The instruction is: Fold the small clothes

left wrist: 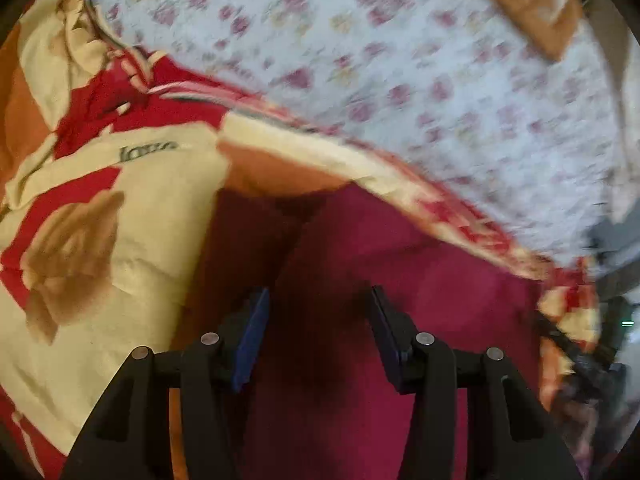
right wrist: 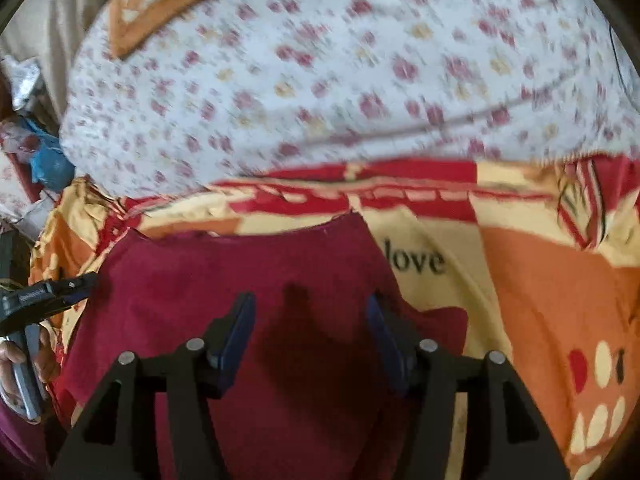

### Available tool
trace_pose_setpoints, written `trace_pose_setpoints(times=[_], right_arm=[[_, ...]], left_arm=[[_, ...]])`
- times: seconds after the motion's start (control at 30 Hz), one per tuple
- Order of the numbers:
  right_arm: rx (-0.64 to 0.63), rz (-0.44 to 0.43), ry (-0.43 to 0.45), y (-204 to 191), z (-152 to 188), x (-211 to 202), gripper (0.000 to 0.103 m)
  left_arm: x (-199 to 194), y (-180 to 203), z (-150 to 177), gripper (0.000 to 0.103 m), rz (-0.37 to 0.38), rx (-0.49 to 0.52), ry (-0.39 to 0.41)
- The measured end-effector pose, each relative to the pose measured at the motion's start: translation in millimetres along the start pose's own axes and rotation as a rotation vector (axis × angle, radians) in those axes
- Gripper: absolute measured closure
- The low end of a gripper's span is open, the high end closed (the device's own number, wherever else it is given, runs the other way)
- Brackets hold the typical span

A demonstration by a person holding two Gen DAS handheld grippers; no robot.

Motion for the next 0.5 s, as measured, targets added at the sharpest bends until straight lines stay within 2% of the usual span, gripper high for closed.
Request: trace_pose_setpoints(times=[0.07,0.17,0.27,0.4,0.5], right_arm=[[-0.001,0.022,-0.033,5.0,0.0,13.1,0.042],[-0.048,0.054,-0.044,-1.7,-1.5,11.9,0.042],[-0.052,-0.011,-0.013,-16.4,6.2,-18.8,0.042],[-0.057,-0.079,0.005,-21.0,43.7,-68.8,0.039],[-0.051,-0.090,-0.038,-16.4,79.0,-86.8,0.039]], left_arm=[[5.7,0.0,-0.1,0.063,0.009,-0.001,-0.002],[-8.6,-3.4,4.7,0.063,0.031,-0.006,-0.020],[-32.5,-7.6,16.0,0.063,0.079,0.038,-0.003],[-64.3,-22.9,43.7,0.063,0.152,0.096,0.016],[-77.0,-34.1,65.2,0.063,0.198,0.112,0.008]])
Point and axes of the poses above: each gripper's, at about its wrist camera, not at the fingertips, and x roughly the way its jaws point, y to its right, z to its underside, the point moved 7 cm from there along x, roughly the way its jaws point, and after that the axes turned 11 degrees about -z, right-handed, at the moved point
